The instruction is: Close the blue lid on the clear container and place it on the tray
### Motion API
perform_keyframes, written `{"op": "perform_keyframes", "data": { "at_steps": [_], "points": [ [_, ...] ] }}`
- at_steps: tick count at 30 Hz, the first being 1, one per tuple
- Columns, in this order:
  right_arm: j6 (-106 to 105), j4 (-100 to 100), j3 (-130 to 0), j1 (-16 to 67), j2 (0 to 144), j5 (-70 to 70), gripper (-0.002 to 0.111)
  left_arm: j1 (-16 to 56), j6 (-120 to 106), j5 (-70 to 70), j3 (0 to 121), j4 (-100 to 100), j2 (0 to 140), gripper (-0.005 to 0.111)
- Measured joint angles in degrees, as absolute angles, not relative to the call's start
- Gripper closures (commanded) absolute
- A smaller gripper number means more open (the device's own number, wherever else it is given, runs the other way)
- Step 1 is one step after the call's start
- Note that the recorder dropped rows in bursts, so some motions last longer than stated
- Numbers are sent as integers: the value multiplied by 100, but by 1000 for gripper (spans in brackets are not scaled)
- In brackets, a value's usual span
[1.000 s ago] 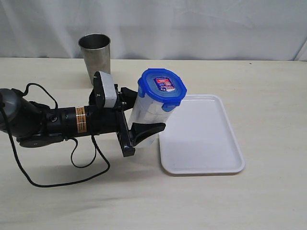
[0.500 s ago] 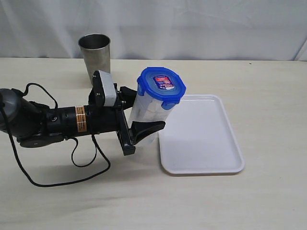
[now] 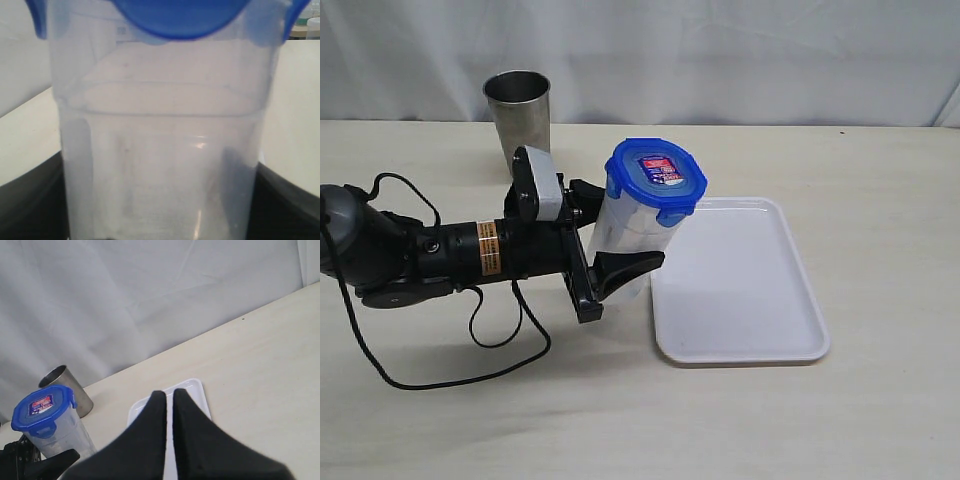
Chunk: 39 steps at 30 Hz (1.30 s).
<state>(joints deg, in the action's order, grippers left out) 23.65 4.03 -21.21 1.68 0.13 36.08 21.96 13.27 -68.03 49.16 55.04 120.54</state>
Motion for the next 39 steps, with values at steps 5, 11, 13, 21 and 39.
{"op": "perform_keyframes", "data": {
  "at_steps": [5,11,13,21,39],
  "points": [
    [2365,425,-2121,168,13,3608,104,2196,1327,-6803,4916,5504,12054,107],
    [2365,466,-2121,158,13,3608,104,2196,1327,-6803,4916,5504,12054,107],
    [2365,511,-2044,158,13,3495,104,2196,1327,-6803,4916,5504,12054,107],
    [2282,-435,-1312,158,13,120,104,2196,1327,-6803,4916,5504,12054,107],
    [2232,-1970,-9,158,23,-39,104,2196,1327,-6803,4916,5493,12054,107]
  ]
}}
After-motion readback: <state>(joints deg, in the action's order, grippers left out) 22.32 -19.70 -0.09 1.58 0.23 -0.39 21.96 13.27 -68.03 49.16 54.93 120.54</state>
